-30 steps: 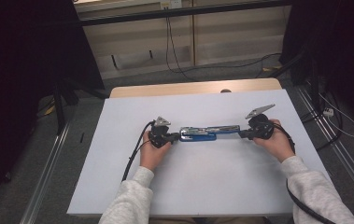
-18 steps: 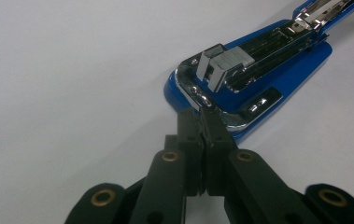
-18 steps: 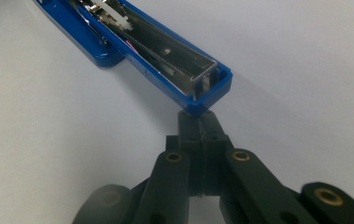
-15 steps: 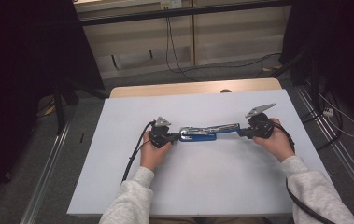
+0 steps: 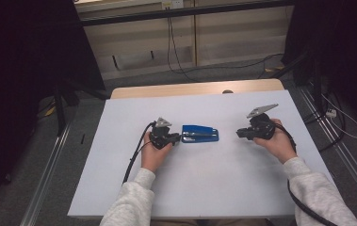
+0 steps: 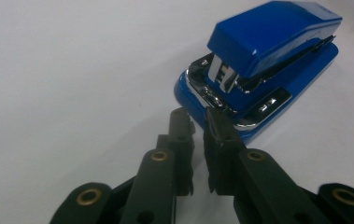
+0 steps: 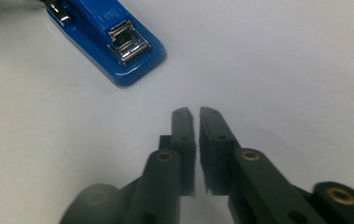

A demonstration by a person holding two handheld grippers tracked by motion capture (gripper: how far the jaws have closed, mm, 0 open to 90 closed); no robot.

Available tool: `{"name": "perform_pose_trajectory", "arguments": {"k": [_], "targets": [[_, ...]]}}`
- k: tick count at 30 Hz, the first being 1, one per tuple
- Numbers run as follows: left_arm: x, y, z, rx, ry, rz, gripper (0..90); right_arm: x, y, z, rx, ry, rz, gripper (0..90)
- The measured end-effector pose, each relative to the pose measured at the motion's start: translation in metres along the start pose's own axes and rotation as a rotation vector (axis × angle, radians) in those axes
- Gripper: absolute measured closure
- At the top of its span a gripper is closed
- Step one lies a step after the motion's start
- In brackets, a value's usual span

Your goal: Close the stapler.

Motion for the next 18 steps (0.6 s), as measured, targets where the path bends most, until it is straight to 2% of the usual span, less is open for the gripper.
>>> {"name": "perform_pose_trajectory", "arguments": {"k": [1, 2, 3, 4, 5, 8, 9, 10, 11, 12, 13, 14, 16, 18], "targets": [[0.002, 0.001, 0.000, 0.005, -0.004, -0.004, 75.5, 0.000, 0.000, 0.001, -0.017, -0.006, -0.008, 76.0], [0.002, 0.001, 0.000, 0.005, -0.004, -0.004, 74.0, 0.000, 0.000, 0.001, -0.017, -0.006, -0.008, 76.0], [0.004, 0.002, -0.002, 0.013, -0.009, -0.011, 69.8, 0.000, 0.000, 0.001, -0.042, -0.016, -0.012, 68.1], [0.004, 0.002, -0.002, 0.013, -0.009, -0.011, 67.5, 0.000, 0.000, 0.001, -0.042, -0.016, -0.012, 68.1], [0.007, 0.002, -0.002, 0.022, -0.014, -0.010, 65.0, 0.000, 0.000, 0.002, -0.055, -0.020, -0.017, 60.8], [0.011, 0.003, -0.003, 0.031, -0.024, -0.009, 58.3, 0.001, 0.001, 0.002, -0.064, -0.025, -0.024, 58.4], [0.015, 0.003, -0.004, 0.044, -0.035, -0.009, 52.6, 0.002, 0.002, 0.003, -0.070, -0.033, -0.024, 50.4], [0.015, 0.003, -0.004, 0.044, -0.035, -0.009, 48.7, 0.002, 0.002, 0.003, -0.070, -0.033, -0.024, 50.4], [0.018, 0.003, -0.003, 0.049, -0.041, 0.004, 47.9, 0.003, 0.003, 0.003, -0.077, -0.035, -0.037, 46.8], [0.018, 0.003, -0.003, 0.049, -0.041, 0.004, 46.6, 0.003, 0.003, 0.003, -0.077, -0.035, -0.037, 46.8], [0.022, 0.003, -0.002, 0.059, -0.048, 0.006, 40.8, 0.004, 0.004, 0.004, -0.080, -0.038, -0.027, 41.2], [0.022, 0.003, -0.002, 0.059, -0.048, 0.006, 37.7, 0.004, 0.004, 0.004, -0.080, -0.038, -0.027, 41.2], [0.028, 0.001, 0.000, 0.059, -0.051, 0.028, 35.0, 0.005, 0.005, 0.005, -0.090, -0.042, -0.029, 35.0], [0.030, 0.000, 0.000, 0.053, -0.053, 0.032, 28.6, 0.005, 0.006, 0.006, -0.097, -0.037, -0.031, 34.6]]}}
Point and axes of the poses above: each handheld gripper's, and its own axes: x roughly backward along the jaws, z roughly out of its underside, y roughly to its left, the point moved 5 cm from there along -x, roughly forward along the jaws, and after that the axes turned 9 degrees about z, right-handed, at the moved point
